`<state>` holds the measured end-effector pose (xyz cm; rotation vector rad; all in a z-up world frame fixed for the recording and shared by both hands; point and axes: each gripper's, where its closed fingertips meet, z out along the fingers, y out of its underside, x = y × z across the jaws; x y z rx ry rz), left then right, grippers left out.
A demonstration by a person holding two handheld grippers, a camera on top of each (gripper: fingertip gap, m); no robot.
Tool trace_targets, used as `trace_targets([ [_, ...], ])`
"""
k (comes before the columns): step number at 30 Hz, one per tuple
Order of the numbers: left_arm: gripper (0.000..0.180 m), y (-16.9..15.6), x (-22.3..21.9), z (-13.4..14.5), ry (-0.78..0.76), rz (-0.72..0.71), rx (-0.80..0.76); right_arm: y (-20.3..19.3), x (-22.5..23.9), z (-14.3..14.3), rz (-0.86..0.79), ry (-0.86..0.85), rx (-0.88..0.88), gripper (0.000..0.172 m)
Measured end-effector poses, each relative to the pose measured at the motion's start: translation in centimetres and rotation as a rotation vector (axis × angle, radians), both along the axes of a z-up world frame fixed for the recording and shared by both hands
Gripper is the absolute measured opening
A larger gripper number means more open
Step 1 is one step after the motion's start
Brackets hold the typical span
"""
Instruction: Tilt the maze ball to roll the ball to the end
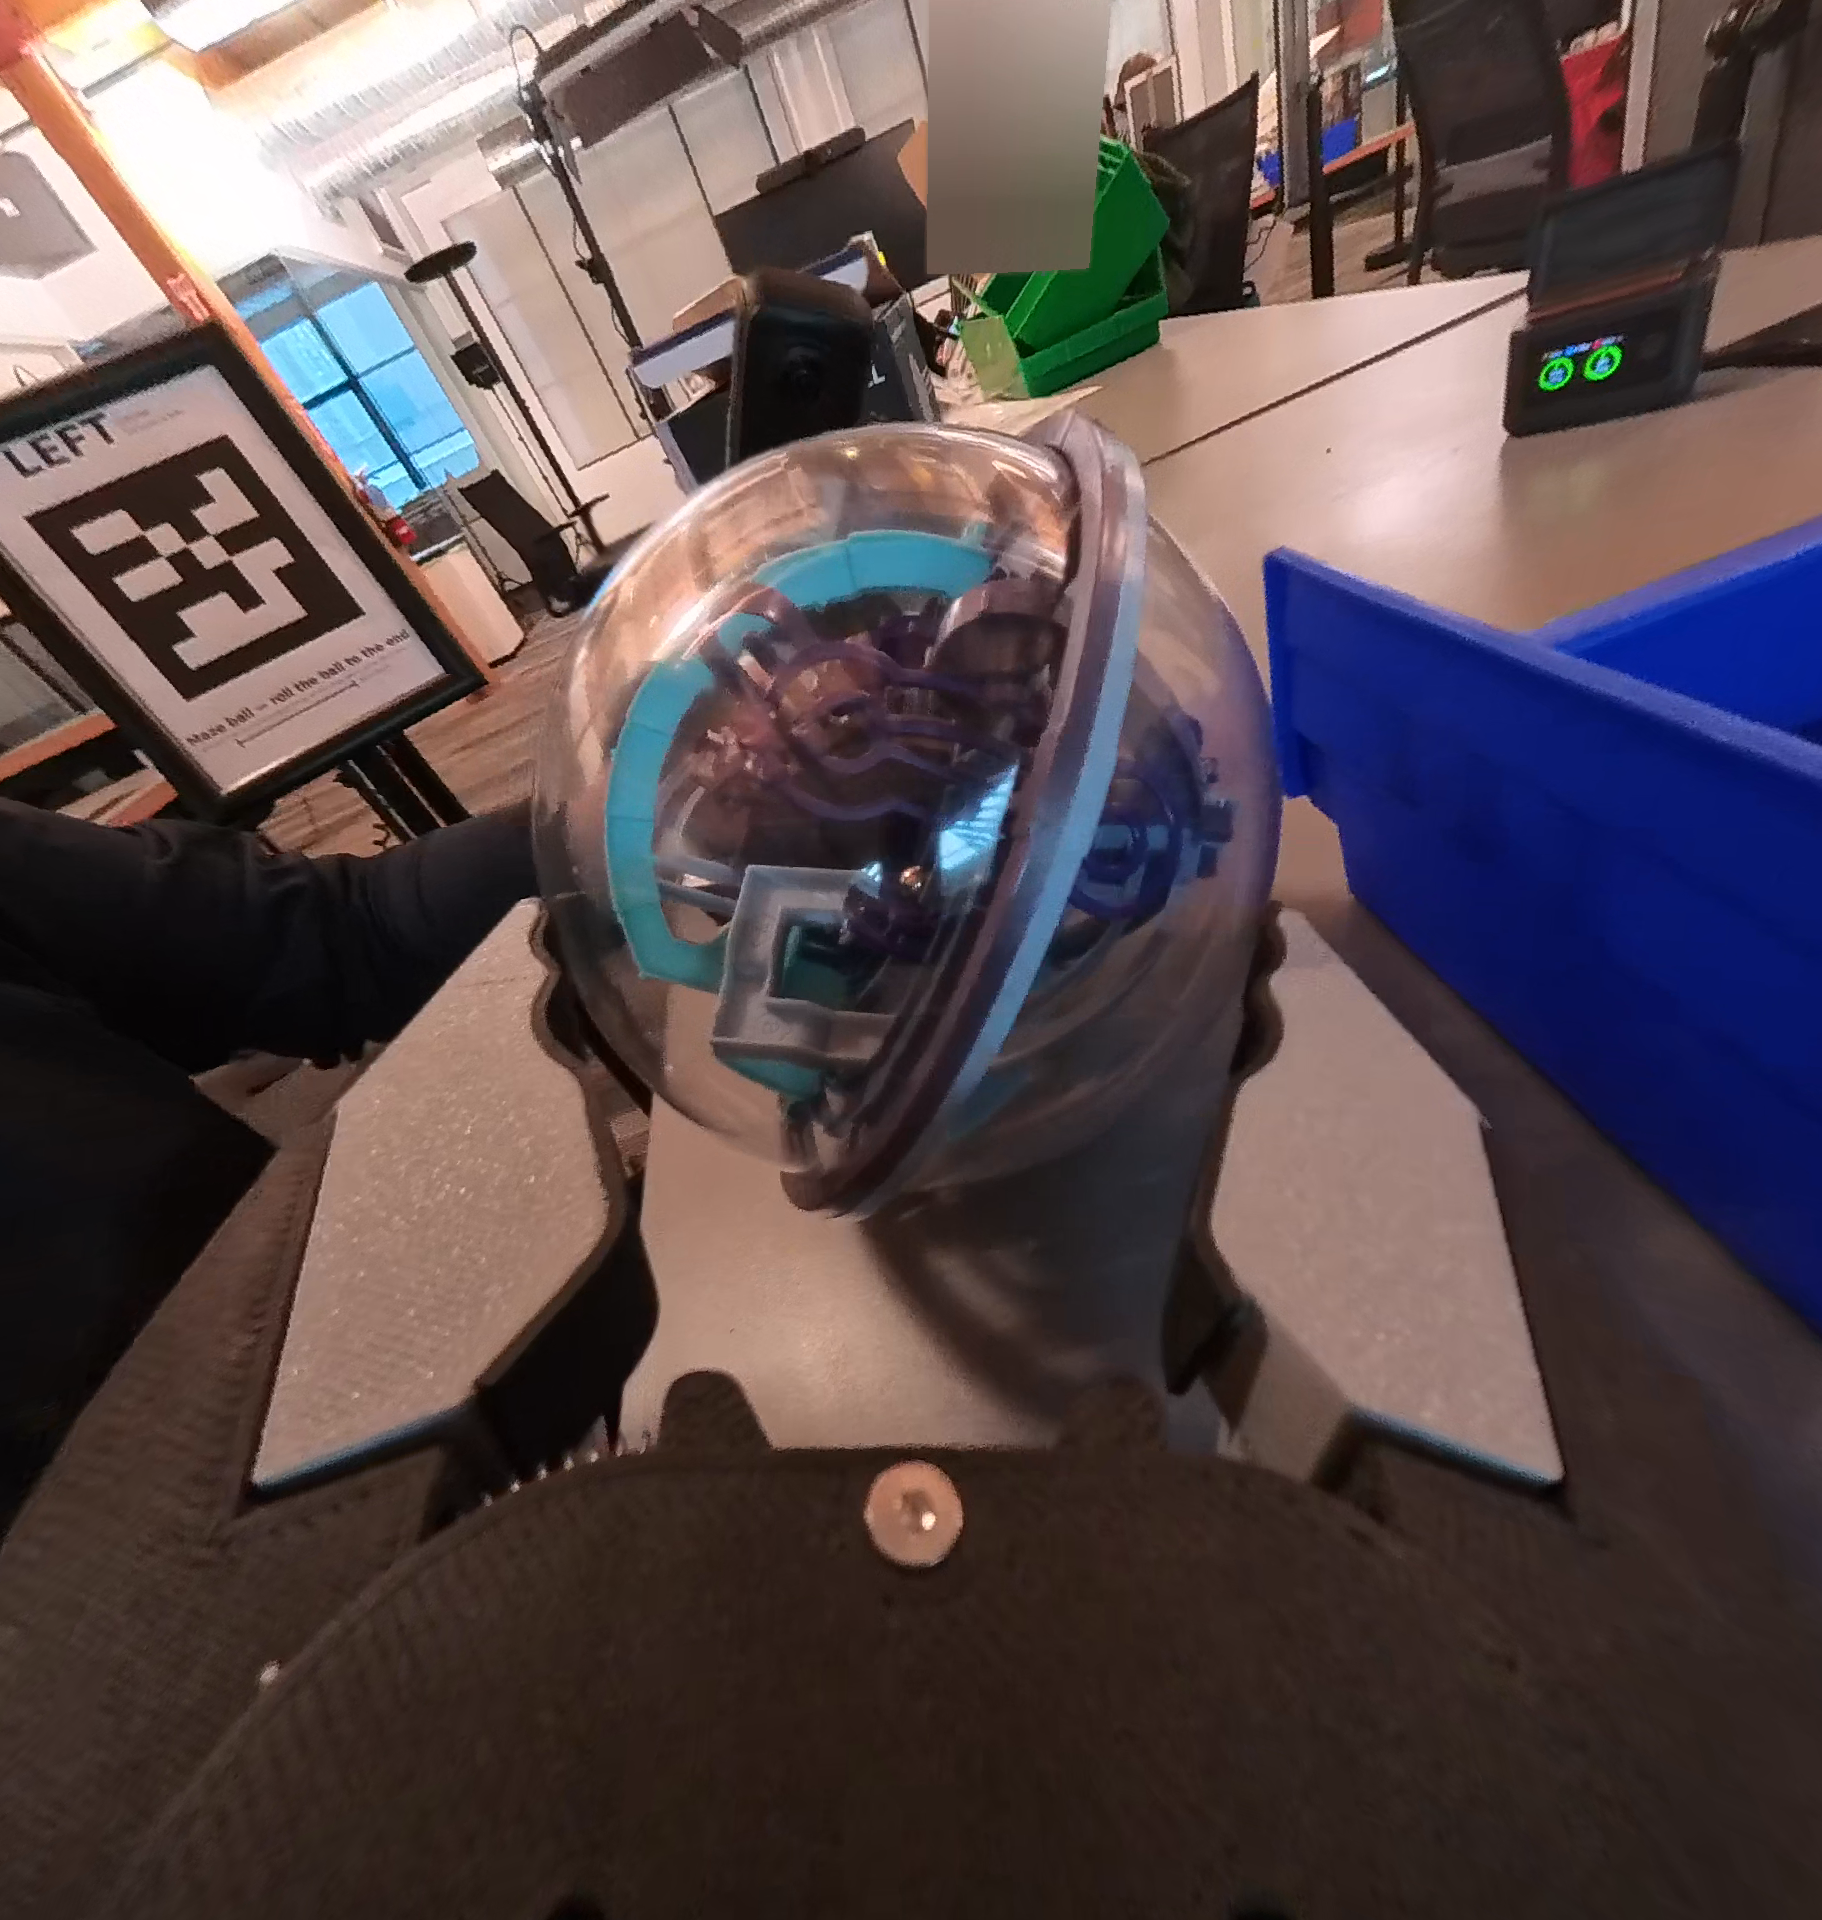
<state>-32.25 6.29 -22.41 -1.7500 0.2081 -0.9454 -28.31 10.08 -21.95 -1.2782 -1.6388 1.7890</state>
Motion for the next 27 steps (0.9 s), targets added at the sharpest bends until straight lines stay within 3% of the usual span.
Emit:
trace_targets([
  [10,0.132,0.1,0.0,0.0,-0.012,-0.001,-0.006,0.0,0.0,0.3,-0.022,0.055,0.074,0.125],
  [14,0.132,0.6,-0.3,0.1,-0.065,0.029,-0.021,0.5,-0.2,0.3,-0.022,0.026,0.012,0.124],
  [21,0.129,0.8,-0.4,-0.4,-0.025,0.054,-0.041,1.5,-0.4,-0.2,0.006,-0.074,-0.172,0.122],
  [27,0.128,0.8,-0.5,-0.3,-0.031,0.058,-0.036,1.5,-0.4,-0.4,0.018,-0.095,-0.193,0.122],
])
